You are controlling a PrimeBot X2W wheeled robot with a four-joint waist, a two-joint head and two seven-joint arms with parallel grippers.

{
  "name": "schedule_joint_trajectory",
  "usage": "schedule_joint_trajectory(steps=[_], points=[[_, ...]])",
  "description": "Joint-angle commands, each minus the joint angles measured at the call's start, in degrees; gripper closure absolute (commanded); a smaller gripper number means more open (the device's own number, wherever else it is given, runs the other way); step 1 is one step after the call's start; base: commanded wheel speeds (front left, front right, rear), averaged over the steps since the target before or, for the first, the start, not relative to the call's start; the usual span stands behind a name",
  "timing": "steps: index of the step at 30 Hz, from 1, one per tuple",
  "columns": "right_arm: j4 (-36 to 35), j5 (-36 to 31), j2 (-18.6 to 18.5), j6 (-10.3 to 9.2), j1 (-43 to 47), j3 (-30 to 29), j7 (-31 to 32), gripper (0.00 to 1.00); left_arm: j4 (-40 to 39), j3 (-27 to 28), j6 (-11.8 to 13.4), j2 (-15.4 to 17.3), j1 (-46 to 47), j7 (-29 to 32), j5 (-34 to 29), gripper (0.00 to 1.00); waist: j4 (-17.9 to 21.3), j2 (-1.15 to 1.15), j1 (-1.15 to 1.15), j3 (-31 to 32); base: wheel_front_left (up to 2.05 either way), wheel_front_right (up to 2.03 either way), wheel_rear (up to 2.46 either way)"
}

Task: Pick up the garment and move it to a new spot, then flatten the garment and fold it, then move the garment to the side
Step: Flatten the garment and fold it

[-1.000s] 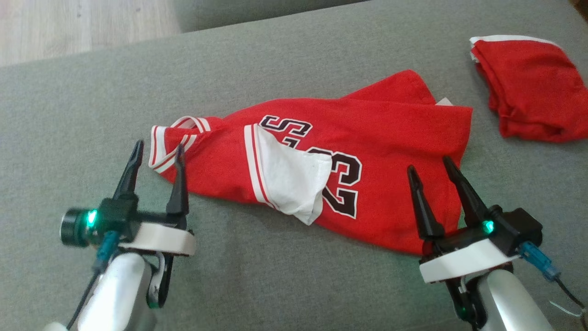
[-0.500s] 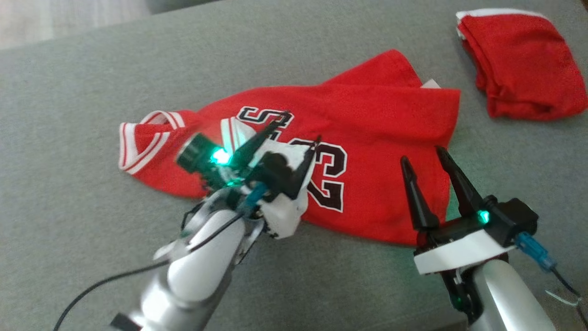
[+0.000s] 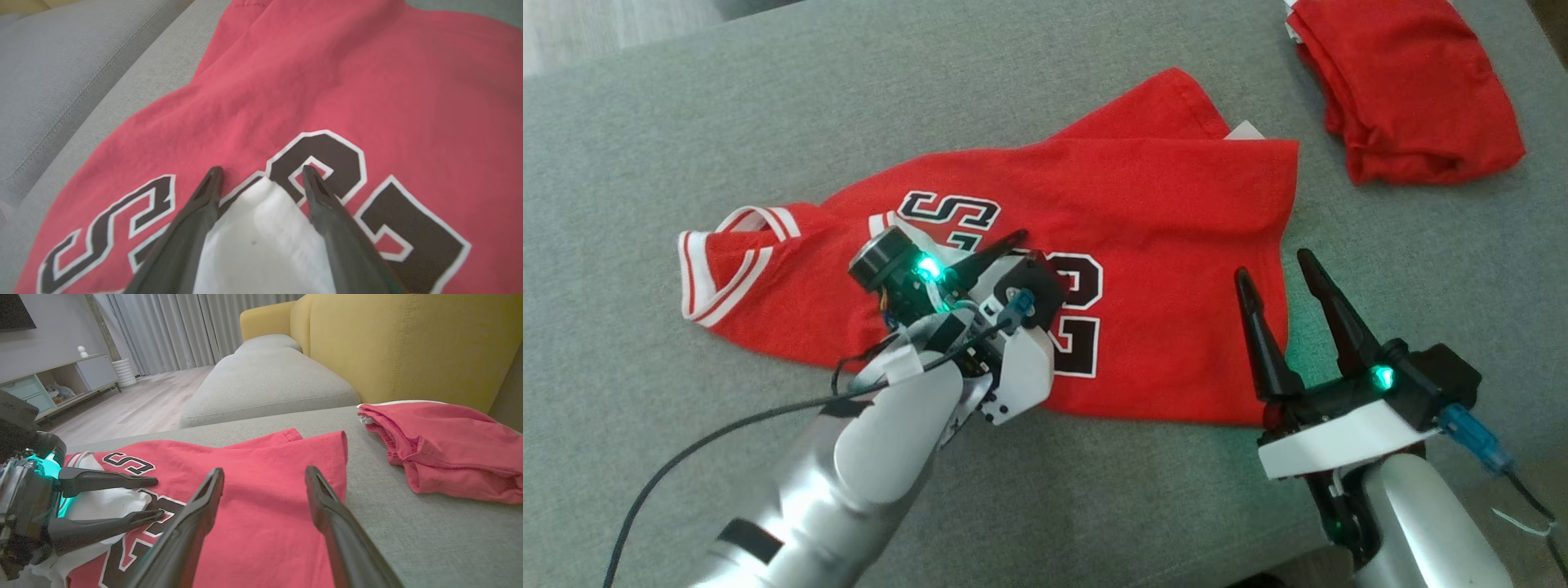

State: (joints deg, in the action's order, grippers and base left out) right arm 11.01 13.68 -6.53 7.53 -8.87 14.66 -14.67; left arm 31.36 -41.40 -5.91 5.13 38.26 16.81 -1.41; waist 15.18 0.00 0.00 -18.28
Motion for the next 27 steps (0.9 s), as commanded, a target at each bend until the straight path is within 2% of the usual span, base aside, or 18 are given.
schedule_joint_trajectory(steps=[1,4,5,6,7,8,9,11,12,14,15,18,19,22,23,24,25,27], points=[[-1.5,0.2,-0.4,-0.04,-0.5,0.9,-0.3,0.0,-2.5,0.9,0.1,0.9,0.4,0.3,0.1,0.0,-0.3,0.0,0.0,0.2,0.0,0.0,0.0],[-1.5,0.1,-0.4,-0.04,-0.5,1.0,-0.3,0.0,-4.2,0.5,0.8,1.2,-0.9,0.2,0.1,0.0,-0.7,0.0,0.0,0.7,0.0,0.0,0.0],[-1.5,0.0,-0.4,-0.04,-0.4,1.1,-0.3,0.0,-4.7,0.3,0.9,1.3,-1.3,0.2,0.2,0.03,-0.9,0.0,0.0,0.9,0.0,0.0,0.0],[-1.6,0.0,-0.4,-0.04,-0.4,1.1,-0.3,0.0,-5.1,0.2,1.0,1.4,-1.8,0.2,0.3,0.11,-1.0,0.0,0.0,1.0,0.0,0.0,0.0],[-1.6,0.0,-0.5,-0.04,-0.4,1.3,-0.3,0.0,-5.4,0.1,1.1,1.6,-2.1,0.1,0.4,0.35,-1.1,0.0,0.0,1.1,0.0,0.0,0.0],[-1.6,0.1,-0.5,-0.04,-0.5,1.4,-0.3,0.0,-5.6,0.0,1.2,1.8,-2.4,0.1,0.4,0.47,-1.1,0.0,0.0,1.2,0.0,0.0,0.0],[-1.5,0.1,-0.5,-0.04,-0.5,1.6,-0.3,0.0,-5.6,-0.1,1.3,1.9,-2.6,0.1,0.4,0.47,-1.1,0.0,0.0,1.3,0.0,0.0,0.0],[-1.4,0.1,-0.6,-0.04,-0.6,1.9,-0.3,0.0,-5.8,-0.2,1.8,2.0,-2.6,-0.3,0.2,0.28,-1.1,0.0,0.0,1.5,0.0,0.0,0.0],[-1.4,0.2,-0.6,-0.04,-0.7,2.0,-0.3,0.0,-5.7,-0.3,2.1,2.0,-2.6,-0.5,0.1,0.25,-1.1,0.0,0.0,1.6,0.0,0.0,0.0],[-1.3,0.2,-0.6,-0.04,-0.7,2.4,-0.3,0.0,-5.2,-0.4,2.6,2.0,-2.4,-1.1,0.0,0.25,-0.9,0.0,0.0,1.7,0.0,0.0,0.0],[-1.2,0.2,-0.6,-0.04,-0.8,2.6,-0.3,0.0,-4.9,-0.4,2.7,2.0,-2.2,-1.3,0.0,0.3,-0.8,0.0,0.0,1.8,0.0,0.0,0.0],[-1.1,0.4,-0.8,-0.04,-0.8,3.1,-0.3,0.0,-3.3,-0.5,3.0,2.0,-1.9,-1.7,0.1,0.36,-0.3,0.0,0.0,1.9,0.0,0.0,0.0],[-1.1,0.5,-0.9,-0.04,-0.8,3.2,-0.3,0.0,-2.8,-0.5,3.0,2.0,-1.8,-1.9,0.2,0.42,-0.1,0.0,0.0,2.0,0.0,0.0,0.0],[-1.0,0.7,-1.1,-0.04,-0.7,3.3,-0.3,0.0,-1.2,-0.6,3.3,2.1,-1.3,-2.3,0.3,0.66,0.4,0.0,0.0,2.2,0.0,0.0,0.0],[-0.9,0.7,-1.1,-0.04,-0.6,3.3,-0.3,0.0,-0.7,-0.6,3.4,2.1,-1.2,-2.5,0.3,0.76,0.5,0.0,0.0,2.3,0.0,0.0,0.0],[-0.9,0.7,-1.2,-0.04,-0.6,3.2,-0.3,0.0,-0.4,-0.7,3.6,2.1,-1.1,-2.8,0.3,0.92,0.6,0.0,0.0,2.4,0.0,0.0,0.0],[-0.9,0.6,-1.2,-0.04,-0.5,3.2,-0.3,0.0,-0.2,-0.7,3.7,2.1,-1.0,-3.1,0.3,1.0,0.6,0.0,0.0,2.4,0.0,0.0,0.0],[-0.9,0.6,-1.1,-0.04,-0.3,2.9,-0.3,0.0,0.1,-0.8,4.0,1.9,-0.8,-3.9,0.4,1.0,0.5,0.0,0.0,2.6,0.0,0.0,0.0]])
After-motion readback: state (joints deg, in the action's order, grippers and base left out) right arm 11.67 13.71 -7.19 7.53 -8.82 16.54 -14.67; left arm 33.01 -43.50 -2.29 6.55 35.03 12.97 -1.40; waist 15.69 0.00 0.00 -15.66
